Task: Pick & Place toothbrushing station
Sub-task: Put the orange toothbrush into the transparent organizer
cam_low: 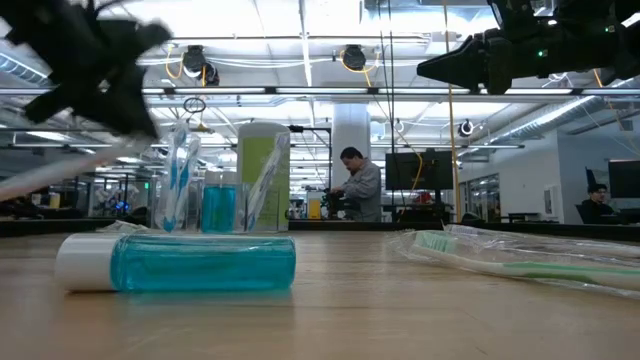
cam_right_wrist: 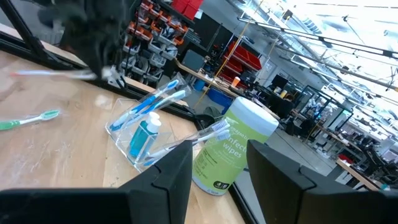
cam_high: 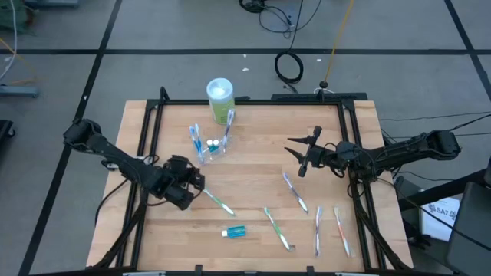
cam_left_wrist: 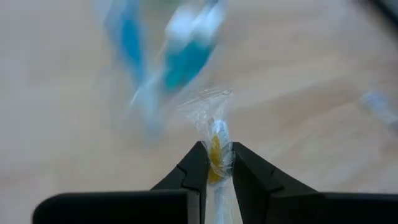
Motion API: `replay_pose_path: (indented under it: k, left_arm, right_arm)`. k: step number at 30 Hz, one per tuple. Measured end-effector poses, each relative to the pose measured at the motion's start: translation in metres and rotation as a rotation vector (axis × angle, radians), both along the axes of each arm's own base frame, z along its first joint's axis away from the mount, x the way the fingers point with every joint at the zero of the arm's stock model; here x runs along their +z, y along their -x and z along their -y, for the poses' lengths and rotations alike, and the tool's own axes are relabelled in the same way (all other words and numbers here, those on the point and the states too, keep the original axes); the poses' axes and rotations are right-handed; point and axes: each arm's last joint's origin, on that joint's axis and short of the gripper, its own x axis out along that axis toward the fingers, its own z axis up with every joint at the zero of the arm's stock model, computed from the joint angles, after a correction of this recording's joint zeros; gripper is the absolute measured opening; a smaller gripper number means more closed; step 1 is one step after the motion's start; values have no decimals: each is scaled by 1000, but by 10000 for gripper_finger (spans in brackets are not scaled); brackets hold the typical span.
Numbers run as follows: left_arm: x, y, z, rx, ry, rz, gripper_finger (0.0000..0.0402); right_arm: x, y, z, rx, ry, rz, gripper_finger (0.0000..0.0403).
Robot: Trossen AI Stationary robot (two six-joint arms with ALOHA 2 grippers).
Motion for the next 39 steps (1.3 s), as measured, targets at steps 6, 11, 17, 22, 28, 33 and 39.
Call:
replay_pose_path:
  k: [6, 11, 17, 22, 28, 33, 39]
  left_arm:
    - [38, -17, -3, -78, -276, 25, 46]
    - [56, -28, -20, -50, -454, -35, 48]
    - [69, -38, -50, 40, -531, -110, 54]
    - [80, -43, -74, 76, -559, -198, 51]
    - [92, -48, -99, 67, -552, -286, 54]
    - [108, -60, -116, -103, -557, -280, 55]
    - [138, -58, -134, -318, -615, -110, 55]
  right_arm:
    - [0, 0, 0, 3, -29, 11, 144]
    - [0, 0, 0, 3, -32, 11, 144]
    - [0, 0, 0, 3, -32, 12, 144]
    - [0, 0, 0, 3, -32, 11, 144]
    - [0, 0, 0, 3, -32, 11, 144]
    - [0, 0, 0, 2, -32, 11, 144]
    - [0, 0, 0, 2, -32, 11, 144]
